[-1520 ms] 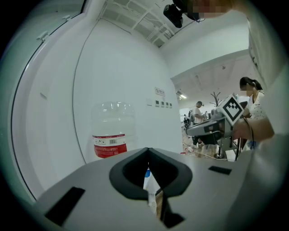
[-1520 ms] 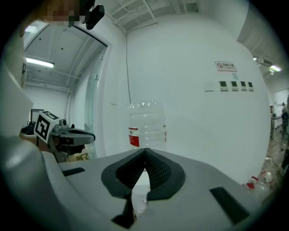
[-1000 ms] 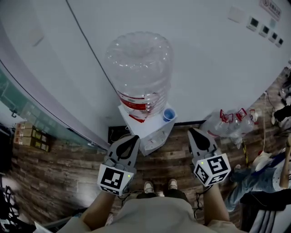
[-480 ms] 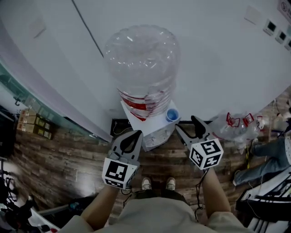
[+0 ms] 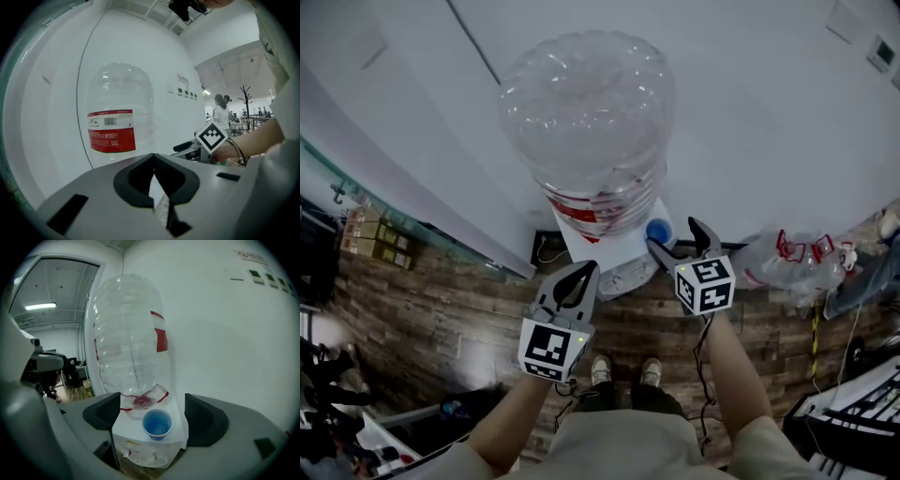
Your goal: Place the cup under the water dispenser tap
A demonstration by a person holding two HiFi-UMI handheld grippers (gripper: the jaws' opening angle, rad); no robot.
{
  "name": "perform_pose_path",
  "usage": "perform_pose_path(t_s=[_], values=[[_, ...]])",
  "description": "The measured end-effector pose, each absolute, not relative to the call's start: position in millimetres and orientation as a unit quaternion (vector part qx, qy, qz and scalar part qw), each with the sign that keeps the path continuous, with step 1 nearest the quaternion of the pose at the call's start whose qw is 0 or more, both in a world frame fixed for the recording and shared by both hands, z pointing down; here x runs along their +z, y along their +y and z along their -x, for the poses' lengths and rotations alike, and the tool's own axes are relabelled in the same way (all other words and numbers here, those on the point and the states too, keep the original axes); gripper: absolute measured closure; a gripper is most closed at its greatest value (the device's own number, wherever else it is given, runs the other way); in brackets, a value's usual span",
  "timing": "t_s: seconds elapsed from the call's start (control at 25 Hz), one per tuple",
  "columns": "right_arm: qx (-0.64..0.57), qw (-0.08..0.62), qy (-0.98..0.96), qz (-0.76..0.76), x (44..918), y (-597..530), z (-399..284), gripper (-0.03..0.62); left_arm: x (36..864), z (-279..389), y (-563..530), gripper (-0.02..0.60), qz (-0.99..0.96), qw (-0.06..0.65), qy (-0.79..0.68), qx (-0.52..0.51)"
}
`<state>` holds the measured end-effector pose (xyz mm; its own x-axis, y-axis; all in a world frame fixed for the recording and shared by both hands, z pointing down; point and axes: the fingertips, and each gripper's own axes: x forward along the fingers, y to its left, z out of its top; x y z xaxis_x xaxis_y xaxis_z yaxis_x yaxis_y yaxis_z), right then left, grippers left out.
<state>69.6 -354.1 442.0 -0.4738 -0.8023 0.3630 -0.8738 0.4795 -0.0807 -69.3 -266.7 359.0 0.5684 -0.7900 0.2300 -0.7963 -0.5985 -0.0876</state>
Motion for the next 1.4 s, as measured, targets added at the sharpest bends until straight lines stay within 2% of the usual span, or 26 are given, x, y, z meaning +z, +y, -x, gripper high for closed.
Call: perform_pose_path(t_s=[0.56, 0.72, 1.4], values=[[0.152, 0.196, -0.847, -0.469, 524, -383, -56, 0.188, 398, 67, -280, 0.577, -0.871, 0.046, -0.467, 0.145], [0.155, 0.192, -0.844, -0.476, 528, -386, -59, 0.242, 403, 69, -281, 0.577, -0.868, 0.05, -0.471, 0.151], [0.15, 0.189, -0.852, -0.465, 510, -359, -80, 0.249, 420, 50, -286, 0.577, -0.866, 0.058, -0.469, 0.163]])
